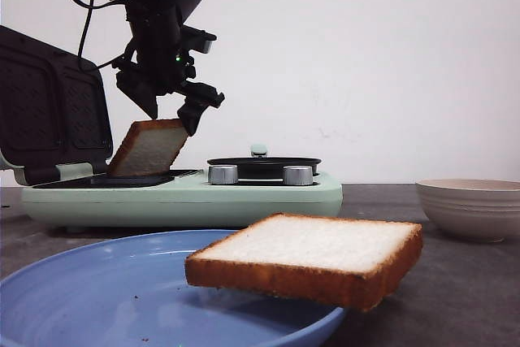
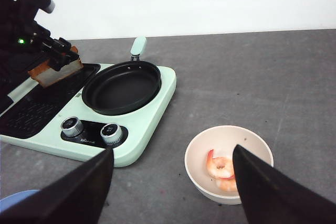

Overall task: Make breakfast with bread and shrimp
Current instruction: 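Open the left gripper to release the bread and raise it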

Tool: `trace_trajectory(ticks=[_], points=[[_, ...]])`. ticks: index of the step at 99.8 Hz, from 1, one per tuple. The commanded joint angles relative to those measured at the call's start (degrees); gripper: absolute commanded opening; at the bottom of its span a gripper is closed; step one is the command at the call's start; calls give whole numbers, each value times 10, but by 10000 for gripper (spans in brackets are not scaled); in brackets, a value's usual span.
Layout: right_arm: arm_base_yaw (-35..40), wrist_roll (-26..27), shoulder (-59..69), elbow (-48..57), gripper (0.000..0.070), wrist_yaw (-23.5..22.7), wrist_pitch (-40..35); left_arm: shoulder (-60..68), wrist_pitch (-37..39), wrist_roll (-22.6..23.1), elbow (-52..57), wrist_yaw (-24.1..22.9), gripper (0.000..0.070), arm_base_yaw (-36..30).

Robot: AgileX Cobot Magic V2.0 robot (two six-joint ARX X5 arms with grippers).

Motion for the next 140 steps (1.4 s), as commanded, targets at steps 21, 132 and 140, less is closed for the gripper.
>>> trace_trajectory(ticks=[21, 132, 140], points=[[3, -7, 4, 8, 445, 2, 0, 15, 8, -79, 15, 1, 700, 18], [3, -7, 4, 8, 445, 2, -12, 5, -30, -145, 28, 22, 700, 4], [3, -7, 4, 8, 445, 2, -12, -4, -38, -146, 39, 10, 671, 3]])
